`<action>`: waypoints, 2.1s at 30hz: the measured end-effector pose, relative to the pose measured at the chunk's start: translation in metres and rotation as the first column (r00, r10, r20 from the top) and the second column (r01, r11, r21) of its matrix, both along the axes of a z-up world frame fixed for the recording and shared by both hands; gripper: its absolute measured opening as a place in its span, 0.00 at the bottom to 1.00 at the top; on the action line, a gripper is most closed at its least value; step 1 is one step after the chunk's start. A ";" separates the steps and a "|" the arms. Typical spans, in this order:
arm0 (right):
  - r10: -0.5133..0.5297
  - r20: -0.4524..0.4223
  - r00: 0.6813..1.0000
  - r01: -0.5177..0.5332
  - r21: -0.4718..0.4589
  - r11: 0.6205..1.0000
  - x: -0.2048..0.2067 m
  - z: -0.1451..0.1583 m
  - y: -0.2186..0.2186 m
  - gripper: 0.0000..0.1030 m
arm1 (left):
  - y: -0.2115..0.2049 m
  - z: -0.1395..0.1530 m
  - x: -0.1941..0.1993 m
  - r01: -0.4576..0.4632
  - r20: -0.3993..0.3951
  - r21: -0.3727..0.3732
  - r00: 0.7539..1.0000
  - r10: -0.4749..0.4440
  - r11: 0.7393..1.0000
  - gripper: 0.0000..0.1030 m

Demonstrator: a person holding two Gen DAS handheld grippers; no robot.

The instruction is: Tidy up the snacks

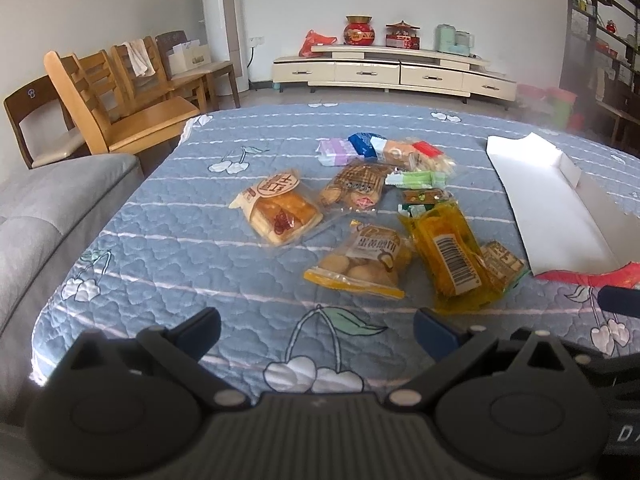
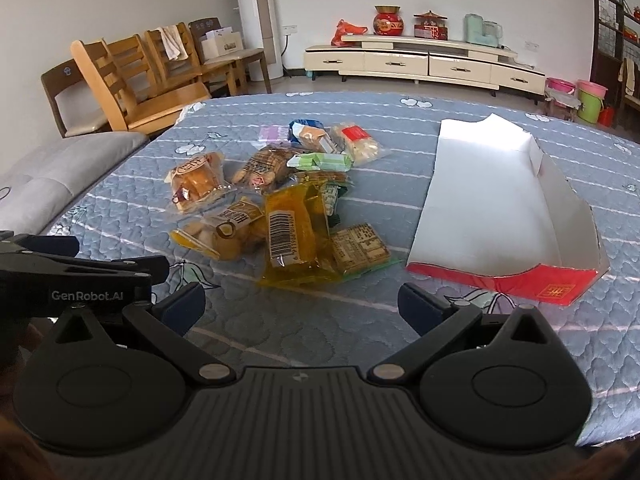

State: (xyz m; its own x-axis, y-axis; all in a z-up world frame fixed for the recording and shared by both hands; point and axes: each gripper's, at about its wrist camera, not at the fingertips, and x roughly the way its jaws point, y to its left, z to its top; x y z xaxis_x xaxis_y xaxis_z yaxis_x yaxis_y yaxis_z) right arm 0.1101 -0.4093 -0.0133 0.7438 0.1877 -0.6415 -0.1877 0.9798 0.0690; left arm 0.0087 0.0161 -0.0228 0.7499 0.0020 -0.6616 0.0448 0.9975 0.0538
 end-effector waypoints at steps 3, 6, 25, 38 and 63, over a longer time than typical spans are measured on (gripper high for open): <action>0.003 -0.001 1.000 -0.003 0.005 1.000 -0.001 -0.001 0.000 1.00 | -0.001 0.001 0.000 0.002 0.004 0.008 1.000 -0.002 1.000 0.99; 0.002 -0.001 1.000 -0.002 0.003 1.000 -0.001 -0.001 0.000 1.00 | -0.001 0.000 0.000 0.004 0.001 0.006 1.000 -0.004 1.000 0.99; 0.008 -0.015 1.000 -0.007 0.009 1.000 -0.001 -0.004 0.002 1.00 | 0.000 -0.002 0.003 0.005 0.003 0.022 1.000 -0.005 1.000 0.99; 0.004 -0.029 1.000 -0.004 0.011 1.000 0.000 -0.005 0.003 1.00 | 0.000 -0.006 0.006 0.006 -0.005 0.026 1.000 -0.006 1.000 0.99; 0.000 -0.052 0.999 0.000 0.007 1.000 0.004 -0.008 0.005 1.00 | -0.001 -0.014 0.015 0.023 -0.016 0.026 1.000 -0.022 0.999 0.99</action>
